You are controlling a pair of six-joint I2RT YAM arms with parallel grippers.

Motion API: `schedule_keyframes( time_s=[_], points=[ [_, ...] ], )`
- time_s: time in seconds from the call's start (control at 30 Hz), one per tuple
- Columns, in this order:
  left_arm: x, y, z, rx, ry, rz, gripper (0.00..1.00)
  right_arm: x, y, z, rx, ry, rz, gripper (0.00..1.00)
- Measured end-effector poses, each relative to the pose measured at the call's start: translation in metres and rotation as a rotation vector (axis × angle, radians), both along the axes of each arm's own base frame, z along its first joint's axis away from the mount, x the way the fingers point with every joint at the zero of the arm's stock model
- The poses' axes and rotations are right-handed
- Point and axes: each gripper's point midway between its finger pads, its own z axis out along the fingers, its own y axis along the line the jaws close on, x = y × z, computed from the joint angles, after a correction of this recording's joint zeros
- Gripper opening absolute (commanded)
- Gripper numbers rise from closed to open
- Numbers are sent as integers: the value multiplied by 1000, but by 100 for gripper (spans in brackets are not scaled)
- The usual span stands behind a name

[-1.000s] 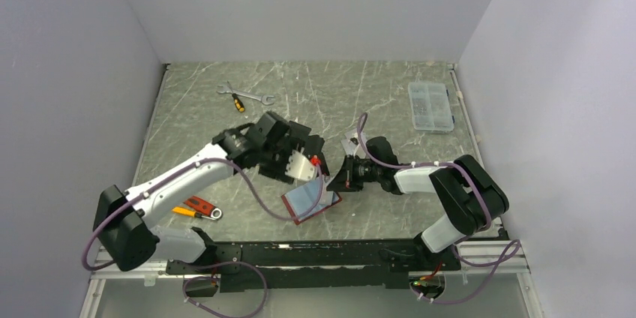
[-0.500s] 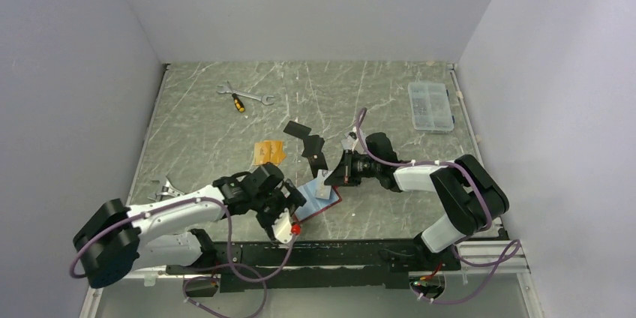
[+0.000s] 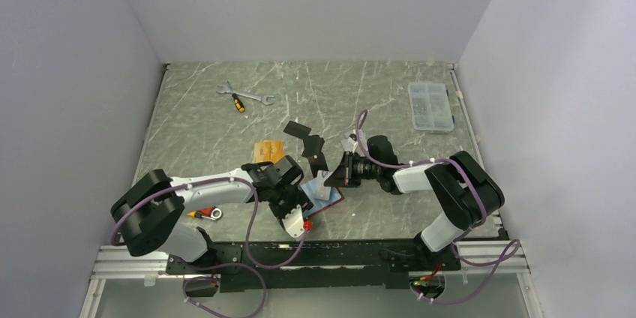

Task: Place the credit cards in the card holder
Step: Insert the credit card into the card holder.

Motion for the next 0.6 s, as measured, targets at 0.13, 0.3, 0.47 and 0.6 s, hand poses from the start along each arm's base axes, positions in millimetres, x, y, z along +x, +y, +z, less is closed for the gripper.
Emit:
schedule_keyframes(
  time_s=[0.13, 0.3, 0.47, 0.6],
  points=[
    [1, 2, -5, 46, 9, -18, 44, -1, 1, -6, 8, 14, 4, 0],
    [1, 5, -6, 62, -2, -35, 38, 0, 2, -9, 10, 11, 4, 0],
    [4, 4, -6, 61, -19, -42, 33, 4, -1, -9, 7, 0, -4, 0],
    [5, 4, -6, 60, -29, -45, 33, 7, -4, -10, 4, -6, -12, 0]
  ],
)
